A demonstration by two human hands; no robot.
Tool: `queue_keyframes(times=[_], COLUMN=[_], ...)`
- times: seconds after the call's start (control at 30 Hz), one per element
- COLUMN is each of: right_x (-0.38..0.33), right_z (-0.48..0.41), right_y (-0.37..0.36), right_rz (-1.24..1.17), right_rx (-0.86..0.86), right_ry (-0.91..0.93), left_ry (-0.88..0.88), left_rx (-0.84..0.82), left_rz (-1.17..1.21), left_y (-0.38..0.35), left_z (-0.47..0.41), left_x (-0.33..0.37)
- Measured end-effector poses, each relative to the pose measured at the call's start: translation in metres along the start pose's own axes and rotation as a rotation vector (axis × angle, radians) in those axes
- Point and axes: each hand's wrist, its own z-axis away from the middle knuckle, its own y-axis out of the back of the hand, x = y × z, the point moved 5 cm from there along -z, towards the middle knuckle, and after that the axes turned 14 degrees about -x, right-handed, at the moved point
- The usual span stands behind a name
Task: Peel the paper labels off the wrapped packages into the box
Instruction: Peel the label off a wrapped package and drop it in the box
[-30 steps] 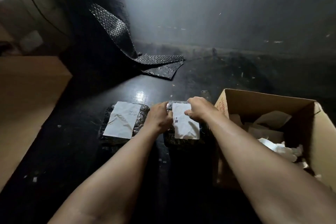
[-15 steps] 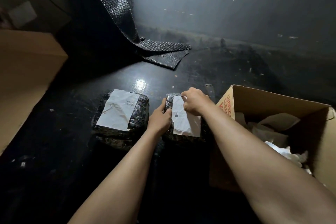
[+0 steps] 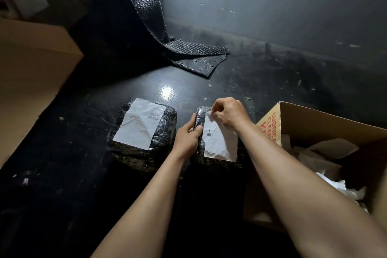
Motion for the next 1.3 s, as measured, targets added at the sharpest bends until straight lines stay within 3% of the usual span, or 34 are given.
queue_keyframes(times=[0.7,1.3], right_x=[0.009,0.017], right_z=[0.022,0.061], right_y=[0.009,0.024], right_rz=[-0.144,-0.424], right_rx=[0.018,0.096], right_ry=[0.069,0.138], left_ry=[-0.002,-0.052], left_rx=[0.117,0.178], left_rz=[0.014,0.056], left_y=[-0.005,-0.007], left_z=[0.003,0.002], left_x=[0.002,0.001])
